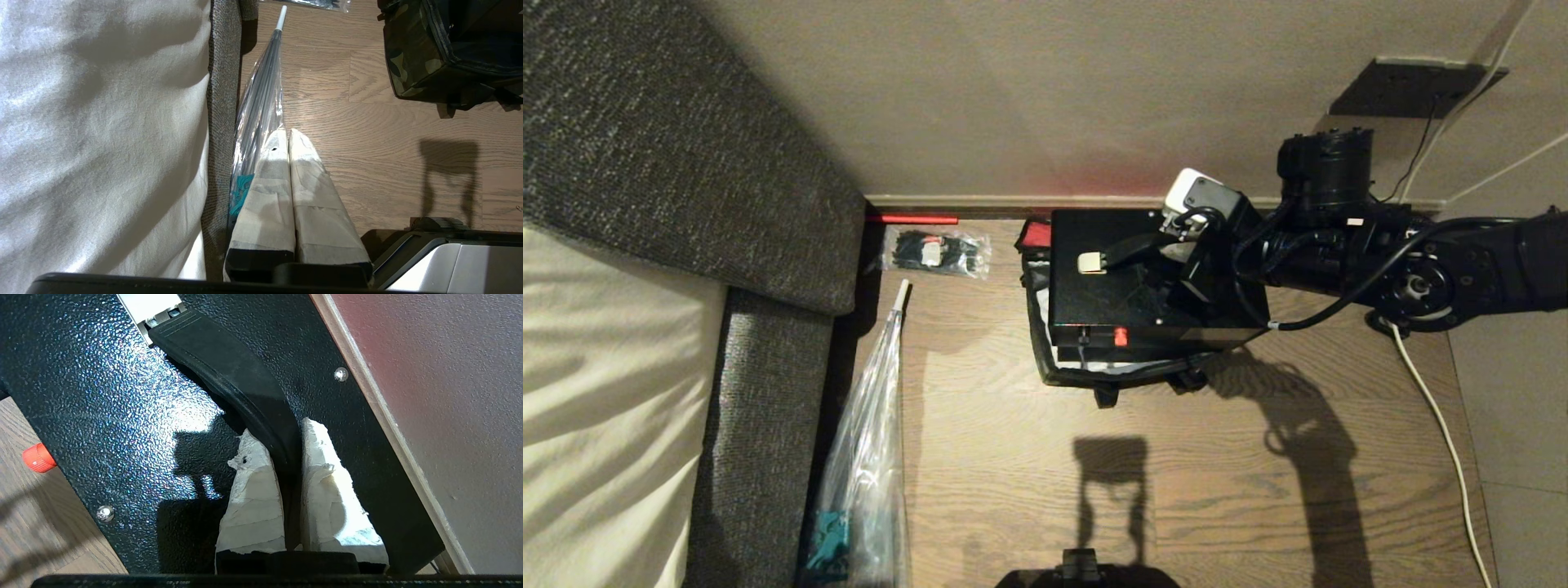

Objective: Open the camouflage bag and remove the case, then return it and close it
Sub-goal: Place the black box back

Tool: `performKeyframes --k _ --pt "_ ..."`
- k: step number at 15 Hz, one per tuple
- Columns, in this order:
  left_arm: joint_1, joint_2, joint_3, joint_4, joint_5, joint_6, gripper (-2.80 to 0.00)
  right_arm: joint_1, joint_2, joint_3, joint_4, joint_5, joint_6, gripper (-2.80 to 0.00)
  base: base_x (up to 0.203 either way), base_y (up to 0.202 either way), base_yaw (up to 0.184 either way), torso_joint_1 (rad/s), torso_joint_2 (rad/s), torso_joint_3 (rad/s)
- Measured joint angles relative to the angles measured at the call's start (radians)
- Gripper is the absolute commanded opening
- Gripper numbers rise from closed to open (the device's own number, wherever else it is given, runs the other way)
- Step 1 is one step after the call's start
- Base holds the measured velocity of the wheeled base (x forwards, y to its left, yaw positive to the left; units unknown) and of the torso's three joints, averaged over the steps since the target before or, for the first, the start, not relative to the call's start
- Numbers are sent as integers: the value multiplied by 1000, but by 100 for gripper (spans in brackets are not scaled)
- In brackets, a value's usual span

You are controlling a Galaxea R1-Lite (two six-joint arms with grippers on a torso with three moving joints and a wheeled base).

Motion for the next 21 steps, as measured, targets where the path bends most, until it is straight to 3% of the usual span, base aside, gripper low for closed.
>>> performKeyframes --k 21 --pt "0 0 0 0 0 0 -280 32 67 -108 76 -1 -2 -280 0 0 0 0 0 0"
